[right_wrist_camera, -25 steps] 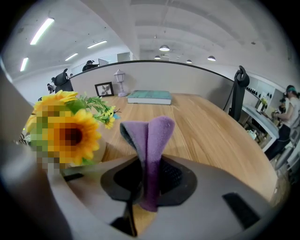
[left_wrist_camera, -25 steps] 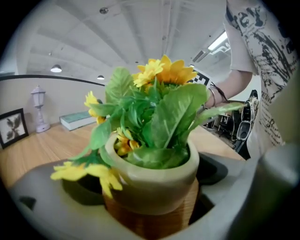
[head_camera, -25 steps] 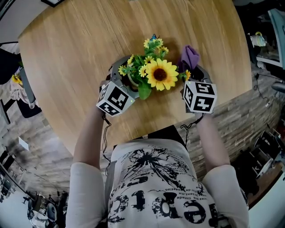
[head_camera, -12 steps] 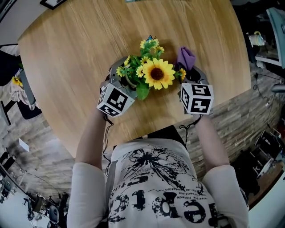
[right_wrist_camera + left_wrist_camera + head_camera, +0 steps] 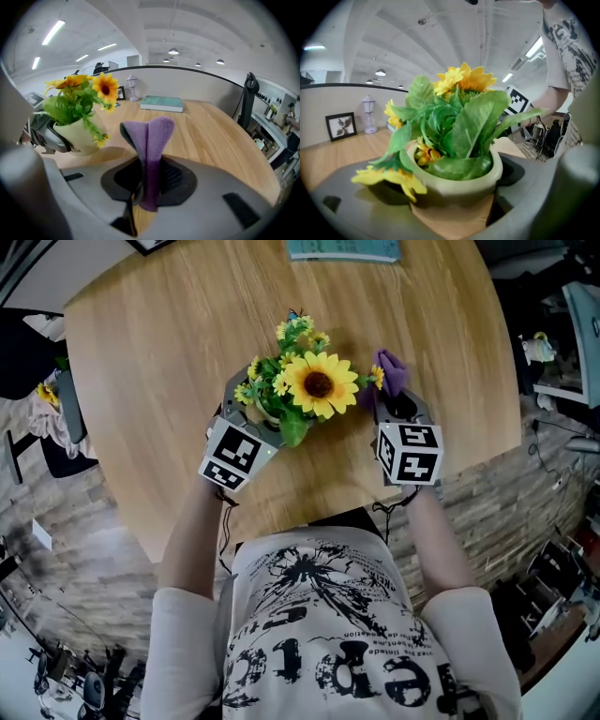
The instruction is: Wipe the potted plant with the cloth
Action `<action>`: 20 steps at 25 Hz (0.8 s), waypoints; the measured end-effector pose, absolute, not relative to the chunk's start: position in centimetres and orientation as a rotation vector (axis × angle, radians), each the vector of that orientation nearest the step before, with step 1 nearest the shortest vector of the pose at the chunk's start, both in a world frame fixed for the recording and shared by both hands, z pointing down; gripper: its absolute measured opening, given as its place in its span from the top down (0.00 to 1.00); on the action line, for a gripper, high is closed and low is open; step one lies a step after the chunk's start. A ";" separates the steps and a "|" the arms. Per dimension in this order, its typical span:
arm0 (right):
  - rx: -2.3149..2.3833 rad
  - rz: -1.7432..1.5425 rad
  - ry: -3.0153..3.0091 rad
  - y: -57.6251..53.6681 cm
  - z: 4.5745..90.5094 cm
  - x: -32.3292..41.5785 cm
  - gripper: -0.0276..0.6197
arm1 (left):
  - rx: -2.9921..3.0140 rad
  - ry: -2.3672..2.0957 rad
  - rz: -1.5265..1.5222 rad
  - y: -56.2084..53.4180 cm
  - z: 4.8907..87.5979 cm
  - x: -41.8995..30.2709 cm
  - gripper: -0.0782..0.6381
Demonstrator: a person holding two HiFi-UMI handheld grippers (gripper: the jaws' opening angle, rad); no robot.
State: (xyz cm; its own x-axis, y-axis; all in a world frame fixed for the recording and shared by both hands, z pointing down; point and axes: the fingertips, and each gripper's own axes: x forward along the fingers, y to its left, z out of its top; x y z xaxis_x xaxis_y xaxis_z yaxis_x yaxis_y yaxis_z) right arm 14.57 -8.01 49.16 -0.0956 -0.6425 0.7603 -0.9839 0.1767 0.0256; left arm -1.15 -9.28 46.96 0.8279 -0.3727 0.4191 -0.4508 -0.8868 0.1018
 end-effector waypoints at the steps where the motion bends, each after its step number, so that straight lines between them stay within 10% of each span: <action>1: 1.527 0.668 -1.835 -8.1 48.8 13.8 0.84 | 2.807 -0.665 0.573 -9.3 46.2 -1.7 0.15; 20: 1.140 0.607 -2.294 -8.9 41.6 -4.6 0.84 | 2.709 -1.015 0.385 -10.4 33.0 -11.7 0.15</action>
State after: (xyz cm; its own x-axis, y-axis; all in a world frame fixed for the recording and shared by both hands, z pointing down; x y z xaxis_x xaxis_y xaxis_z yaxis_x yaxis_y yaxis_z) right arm -4.64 -8.88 41.63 -0.5220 -0.5943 0.6118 -0.8191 0.5493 -0.1653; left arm -11.70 -10.40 32.99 0.7269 -0.6082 0.3191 -0.6666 -0.7365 0.1147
